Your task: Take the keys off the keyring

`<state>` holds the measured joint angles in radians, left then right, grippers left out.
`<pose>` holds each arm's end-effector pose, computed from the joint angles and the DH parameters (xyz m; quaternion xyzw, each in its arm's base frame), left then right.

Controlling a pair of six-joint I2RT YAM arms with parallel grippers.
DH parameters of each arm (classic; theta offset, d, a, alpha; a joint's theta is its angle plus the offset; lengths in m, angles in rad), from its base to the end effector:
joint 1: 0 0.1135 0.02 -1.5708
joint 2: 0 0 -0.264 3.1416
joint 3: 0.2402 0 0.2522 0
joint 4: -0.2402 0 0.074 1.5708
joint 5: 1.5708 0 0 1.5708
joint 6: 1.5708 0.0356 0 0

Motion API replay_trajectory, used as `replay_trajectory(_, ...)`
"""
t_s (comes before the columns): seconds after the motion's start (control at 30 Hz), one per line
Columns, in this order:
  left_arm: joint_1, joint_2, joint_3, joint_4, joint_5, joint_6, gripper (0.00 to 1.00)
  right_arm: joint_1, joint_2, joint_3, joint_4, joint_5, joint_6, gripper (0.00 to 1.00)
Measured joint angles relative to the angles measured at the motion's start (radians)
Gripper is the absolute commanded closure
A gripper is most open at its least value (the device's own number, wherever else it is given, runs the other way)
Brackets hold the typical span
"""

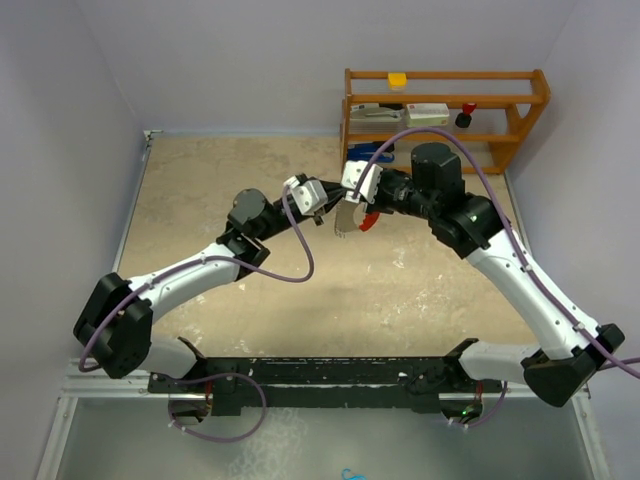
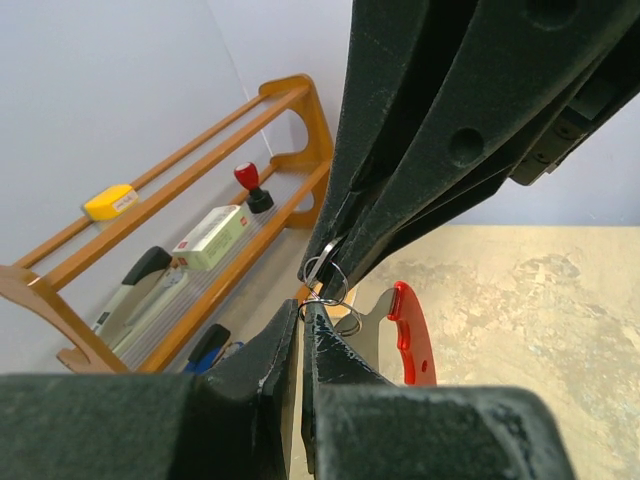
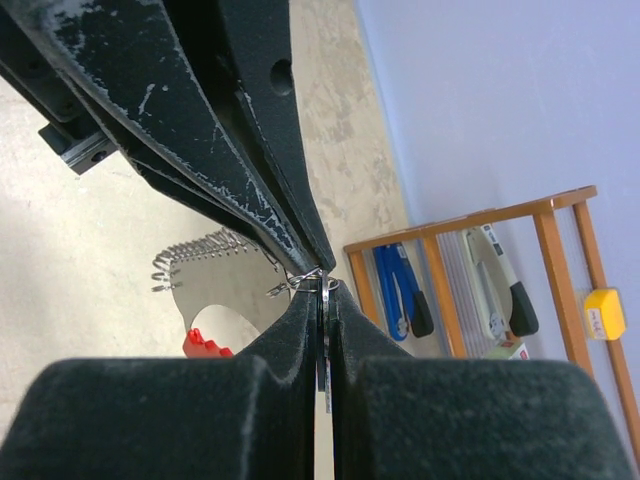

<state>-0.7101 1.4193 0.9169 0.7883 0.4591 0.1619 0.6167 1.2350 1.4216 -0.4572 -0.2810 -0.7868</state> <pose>0.2364 -0.2241 0.3390 0.4115 0.4519 -0.3423 0.7136 0.2120 0.1624 0.4382 -0.5735 0.5472 0.0602 0.6066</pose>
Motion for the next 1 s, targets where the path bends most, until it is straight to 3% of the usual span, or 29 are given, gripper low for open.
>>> replay_trajectory(1.0,-0.026,-0.048,-0.084,0.193,-0.148,-0.054,1.0,0.012,-0.047,-0.039,0.118,-0.006,0.029,1.0)
